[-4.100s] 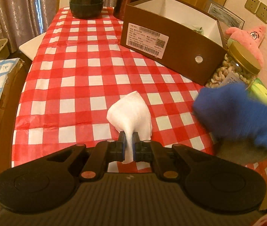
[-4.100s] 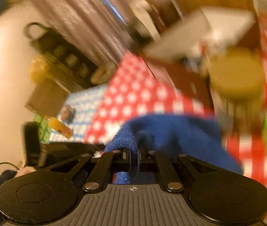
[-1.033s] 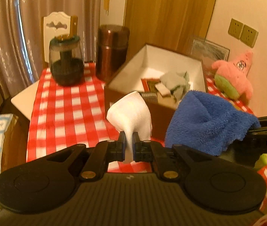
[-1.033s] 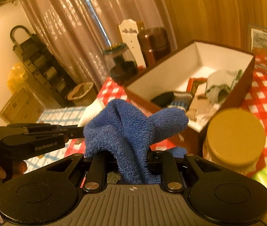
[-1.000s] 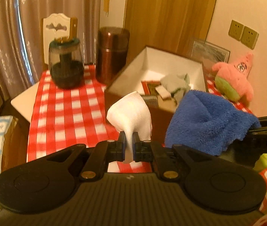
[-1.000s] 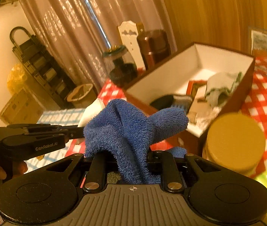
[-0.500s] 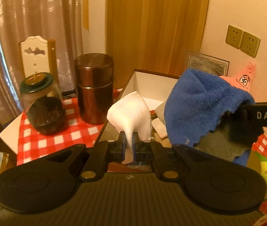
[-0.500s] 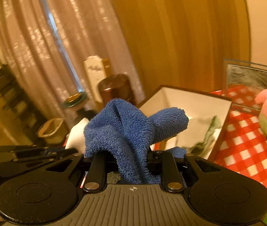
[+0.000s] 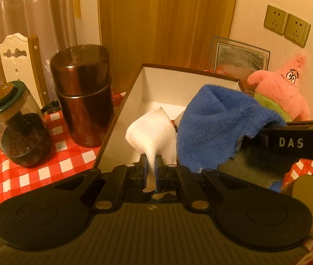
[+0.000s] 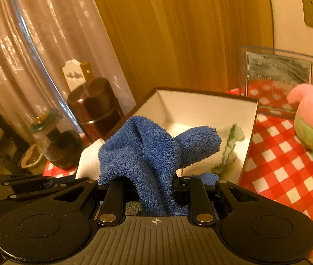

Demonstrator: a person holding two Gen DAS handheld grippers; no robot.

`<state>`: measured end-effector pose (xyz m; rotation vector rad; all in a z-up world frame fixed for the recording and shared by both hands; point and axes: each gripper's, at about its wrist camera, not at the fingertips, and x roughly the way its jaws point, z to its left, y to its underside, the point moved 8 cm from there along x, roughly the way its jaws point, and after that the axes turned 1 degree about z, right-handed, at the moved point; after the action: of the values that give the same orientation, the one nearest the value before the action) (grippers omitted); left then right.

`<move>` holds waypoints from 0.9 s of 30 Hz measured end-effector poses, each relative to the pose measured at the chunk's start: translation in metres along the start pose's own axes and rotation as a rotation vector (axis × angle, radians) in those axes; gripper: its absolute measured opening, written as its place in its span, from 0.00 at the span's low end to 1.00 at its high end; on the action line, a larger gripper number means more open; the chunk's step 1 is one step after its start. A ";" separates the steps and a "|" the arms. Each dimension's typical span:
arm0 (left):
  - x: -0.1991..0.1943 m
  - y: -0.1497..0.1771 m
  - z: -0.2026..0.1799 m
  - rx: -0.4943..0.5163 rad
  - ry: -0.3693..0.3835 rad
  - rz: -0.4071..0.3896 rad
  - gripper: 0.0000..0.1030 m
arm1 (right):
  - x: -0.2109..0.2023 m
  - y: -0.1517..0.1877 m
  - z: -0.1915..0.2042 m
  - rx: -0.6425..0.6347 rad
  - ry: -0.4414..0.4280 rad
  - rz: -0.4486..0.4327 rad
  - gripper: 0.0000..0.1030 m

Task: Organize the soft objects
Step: 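Carry the white pad and blue towel over the shoebox with both grippers, then open both grippers to drop the white pad and blue towel into the shoebox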

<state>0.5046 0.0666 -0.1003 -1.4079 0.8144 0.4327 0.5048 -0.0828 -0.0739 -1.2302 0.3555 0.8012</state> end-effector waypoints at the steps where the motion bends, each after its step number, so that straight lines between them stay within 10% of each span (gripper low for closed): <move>1: 0.003 0.000 0.000 0.001 0.001 0.004 0.06 | 0.003 0.001 -0.001 0.004 0.005 0.008 0.19; 13: 0.025 0.004 0.004 0.001 0.008 0.036 0.06 | 0.029 0.011 -0.016 0.037 0.058 0.074 0.20; 18: 0.027 0.004 0.005 0.001 0.007 0.043 0.06 | 0.031 0.007 -0.016 0.027 0.056 0.068 0.64; 27: 0.027 0.005 0.005 0.001 0.010 0.047 0.06 | 0.027 0.004 -0.013 -0.024 0.061 0.065 0.66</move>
<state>0.5206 0.0671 -0.1236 -1.3933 0.8564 0.4617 0.5222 -0.0854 -0.0984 -1.2730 0.4390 0.8271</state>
